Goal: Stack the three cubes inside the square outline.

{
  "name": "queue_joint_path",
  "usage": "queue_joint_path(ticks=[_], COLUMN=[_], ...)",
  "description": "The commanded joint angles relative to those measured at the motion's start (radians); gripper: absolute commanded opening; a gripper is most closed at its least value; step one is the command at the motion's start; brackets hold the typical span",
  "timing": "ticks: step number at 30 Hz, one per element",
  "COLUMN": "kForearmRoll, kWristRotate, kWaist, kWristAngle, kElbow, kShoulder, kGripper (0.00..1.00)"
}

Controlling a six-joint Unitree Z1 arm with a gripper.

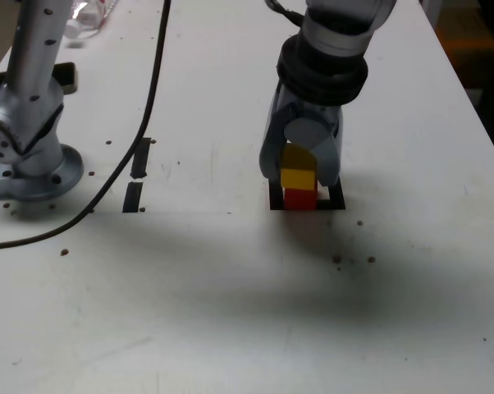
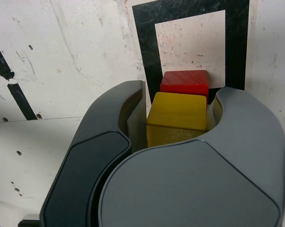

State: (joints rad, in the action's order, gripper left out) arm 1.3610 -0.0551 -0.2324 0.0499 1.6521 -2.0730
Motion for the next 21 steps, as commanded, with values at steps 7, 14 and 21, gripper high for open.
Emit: queue_joint_path(ticks=[7,14,21], kForearmRoll=[-0.006,-0.019,-0.007], kWristRotate=[0.011,0.025,0.026], kWaist=[-0.001,-0.001,0.002], kWristAngle=[-0.001,0.009,0.027], kElbow=[-0.003,-0.007,-0.012], kShoulder=[-0.003,-0.001,0.023], kGripper=[0.63,0.76,0.80])
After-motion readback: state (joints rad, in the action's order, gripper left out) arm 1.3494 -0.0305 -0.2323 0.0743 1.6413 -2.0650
